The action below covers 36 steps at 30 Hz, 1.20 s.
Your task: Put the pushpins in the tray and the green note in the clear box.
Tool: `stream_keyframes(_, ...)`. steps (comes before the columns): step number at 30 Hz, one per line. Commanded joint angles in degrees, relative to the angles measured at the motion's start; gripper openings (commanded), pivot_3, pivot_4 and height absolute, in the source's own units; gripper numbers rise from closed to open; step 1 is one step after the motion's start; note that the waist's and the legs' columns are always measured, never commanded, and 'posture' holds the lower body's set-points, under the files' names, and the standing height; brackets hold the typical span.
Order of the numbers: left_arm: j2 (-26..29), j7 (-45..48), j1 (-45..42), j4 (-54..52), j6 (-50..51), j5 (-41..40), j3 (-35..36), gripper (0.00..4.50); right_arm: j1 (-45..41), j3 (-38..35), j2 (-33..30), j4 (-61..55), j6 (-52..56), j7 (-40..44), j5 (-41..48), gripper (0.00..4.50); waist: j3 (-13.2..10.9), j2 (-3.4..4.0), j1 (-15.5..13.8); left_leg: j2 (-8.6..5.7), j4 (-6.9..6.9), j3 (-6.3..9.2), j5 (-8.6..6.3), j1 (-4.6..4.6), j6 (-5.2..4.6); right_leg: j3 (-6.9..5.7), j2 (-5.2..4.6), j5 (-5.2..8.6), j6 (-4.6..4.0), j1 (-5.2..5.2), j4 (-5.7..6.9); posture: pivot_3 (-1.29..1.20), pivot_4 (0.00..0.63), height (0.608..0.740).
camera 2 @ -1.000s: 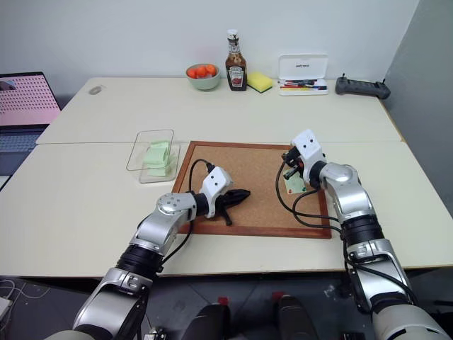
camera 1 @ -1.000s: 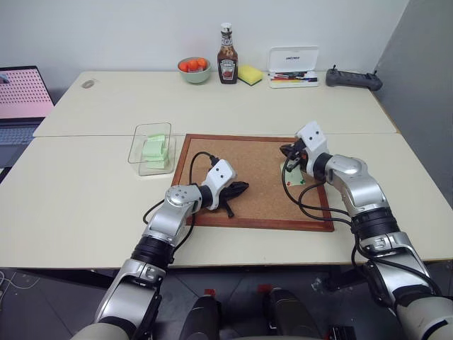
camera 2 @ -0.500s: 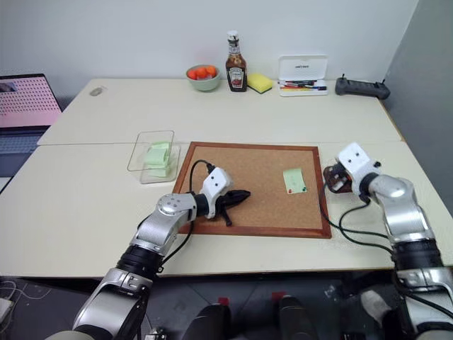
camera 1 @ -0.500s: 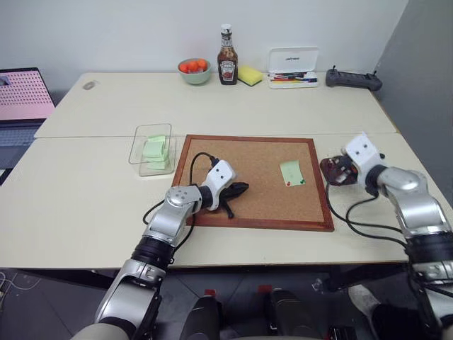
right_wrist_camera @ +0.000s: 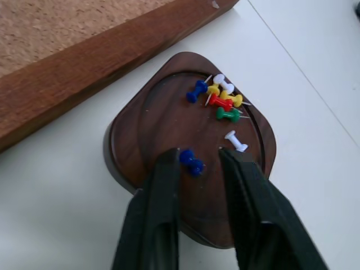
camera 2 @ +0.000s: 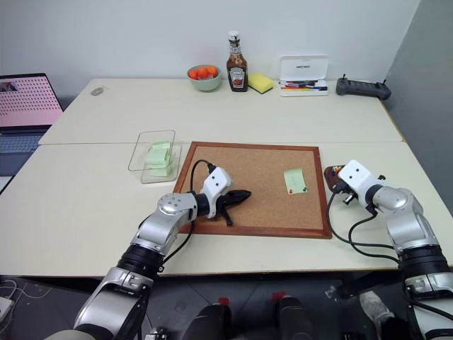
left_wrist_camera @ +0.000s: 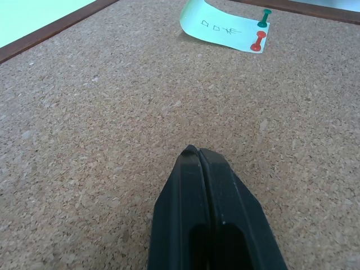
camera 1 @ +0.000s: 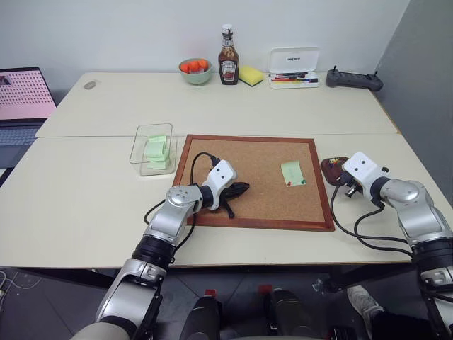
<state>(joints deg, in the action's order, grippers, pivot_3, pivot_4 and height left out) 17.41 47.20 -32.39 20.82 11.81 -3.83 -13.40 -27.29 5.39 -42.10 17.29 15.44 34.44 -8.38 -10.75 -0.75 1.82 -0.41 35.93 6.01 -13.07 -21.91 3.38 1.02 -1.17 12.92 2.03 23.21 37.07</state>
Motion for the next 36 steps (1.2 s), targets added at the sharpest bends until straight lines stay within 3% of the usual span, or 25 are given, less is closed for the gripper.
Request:
stream_keyframes(1, 0.2, 0.9, 1.2, 1.1, 1.0, 1.6, -2.0, 0.00, -1.7, -1.1, -0.2, -0.2, -0.7, -0.5, -0.2, 2.10, 0.0, 0.00, 0.0, 0.00, 0.00, 0.00, 0.00, 0.00, 0.00, 0.00, 0.00, 0.00, 0.00, 0.00, 0.00, 0.00, 0.150, 0.740)
stream_keyframes(7, 0.2, 1.0, 1.1, 1.3, 0.8, 1.7, -2.0, 0.00, -2.7, -4.2, -0.6, -3.2, 2.2, 0.6, 3.0, 3.37, 0.0, 0.00, 0.0, 0.00, 0.00, 0.00, 0.00, 0.00, 0.00, 0.00, 0.00, 0.00, 0.00, 0.00, 0.00, 0.00, 0.150, 0.740)
stream_keyframes(17, 0.1, 1.2, 0.9, 2.0, 0.3, 1.8, -2.2, 0.00, 1.3, -6.8, 3.4, -15.1, 10.4, 5.9, 13.1, 3.37, 0.0, -0.01, 0.0, 0.01, -0.02, 0.04, 0.00, -0.01, 0.00, -0.03, 0.01, 0.00, 0.00, -0.01, -0.01, 0.00, 0.150, 0.740)
stream_keyframes(23, 0.1, 1.2, 0.9, 2.0, 0.1, 1.9, -2.3, 0.00, 2.4, -4.8, 8.2, -16.4, 12.0, 4.0, 13.2, 3.37, 0.0, -0.01, 0.0, 0.00, 0.00, 0.03, 0.00, -0.02, 0.00, -0.02, 0.00, 0.00, 0.00, -0.01, 0.00, 0.00, 0.150, 0.740)
stream_keyframes(33, 0.3, 1.0, 1.0, 1.8, 0.2, 1.9, -2.2, 0.00, 2.1, -2.4, 10.3, -14.5, 11.7, 3.2, 12.6, 3.37, 0.0, 0.00, 0.0, 0.01, -0.01, 0.04, 0.00, -0.01, 0.00, -0.03, 0.00, 0.00, 0.00, -0.01, -0.01, 0.00, 0.150, 0.740)
stream_keyframes(36, 0.3, 1.0, 1.1, 1.7, 0.2, 1.9, -2.3, 0.00, 2.1, -2.1, 10.4, -14.1, 11.8, 3.3, 12.6, 2.94, 0.0, 0.00, 0.0, 0.01, -0.02, 0.04, 0.00, -0.01, 0.00, -0.03, 0.00, 0.00, 0.00, -0.01, -0.01, 0.00, 0.150, 0.740)
